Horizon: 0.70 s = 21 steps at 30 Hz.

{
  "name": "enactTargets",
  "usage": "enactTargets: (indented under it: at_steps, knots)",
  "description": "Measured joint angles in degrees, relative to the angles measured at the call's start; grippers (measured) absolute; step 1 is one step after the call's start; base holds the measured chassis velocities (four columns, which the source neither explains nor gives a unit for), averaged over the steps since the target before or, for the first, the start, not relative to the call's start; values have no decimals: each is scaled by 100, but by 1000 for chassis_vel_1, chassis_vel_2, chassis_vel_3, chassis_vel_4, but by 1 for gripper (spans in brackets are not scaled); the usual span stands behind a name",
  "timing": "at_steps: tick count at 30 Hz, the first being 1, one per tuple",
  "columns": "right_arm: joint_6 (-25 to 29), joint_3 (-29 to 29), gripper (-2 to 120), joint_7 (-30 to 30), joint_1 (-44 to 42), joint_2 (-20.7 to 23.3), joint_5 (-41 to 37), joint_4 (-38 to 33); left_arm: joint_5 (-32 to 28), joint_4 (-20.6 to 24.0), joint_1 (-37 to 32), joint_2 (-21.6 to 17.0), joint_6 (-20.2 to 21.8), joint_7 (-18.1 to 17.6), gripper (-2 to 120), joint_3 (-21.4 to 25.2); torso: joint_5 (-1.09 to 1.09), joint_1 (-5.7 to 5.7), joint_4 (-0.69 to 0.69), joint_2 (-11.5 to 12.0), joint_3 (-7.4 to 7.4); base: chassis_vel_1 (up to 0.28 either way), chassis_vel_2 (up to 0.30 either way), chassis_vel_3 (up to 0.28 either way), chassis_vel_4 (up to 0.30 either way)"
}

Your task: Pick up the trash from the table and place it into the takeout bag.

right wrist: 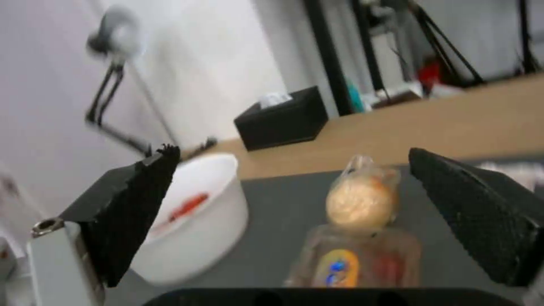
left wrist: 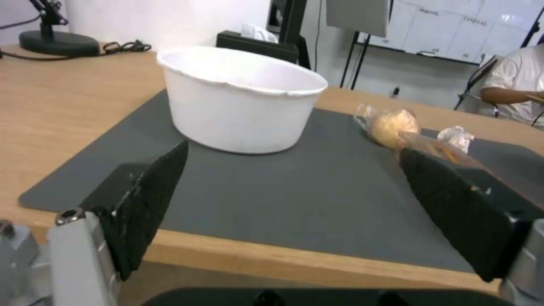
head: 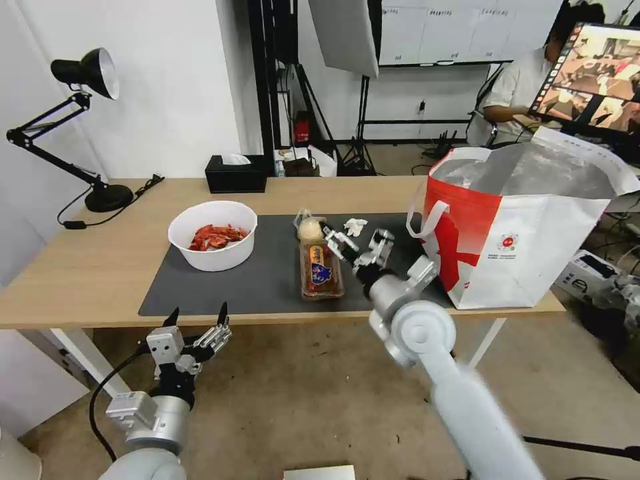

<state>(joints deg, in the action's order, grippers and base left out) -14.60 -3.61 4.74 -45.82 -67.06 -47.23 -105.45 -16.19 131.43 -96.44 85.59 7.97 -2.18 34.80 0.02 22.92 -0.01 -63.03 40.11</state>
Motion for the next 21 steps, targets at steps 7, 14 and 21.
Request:
enactTargets:
  at_steps: [7, 14, 21]
  knots:
    - [590, 734, 80, -2206, 1246, 436, 1389, 1605, -88, -90, 83, -30, 0, 3, 100, -23, -2, 0, 1, 0, 0, 0, 0, 0, 0]
    - [634, 1385, 54, -2672, 2059, 247, 1506, 2795, -162, -135, 118, -24, 17, 4, 100, -28, -3, 0, 2, 0, 0, 0, 0, 0, 0]
    - [272, 1563, 30, -2800, 2192, 139, 1561, 3235, -423, -71, 98, -28, 164, 26, 100, -26, -1, 0, 1, 0, 0, 0, 0, 0, 0]
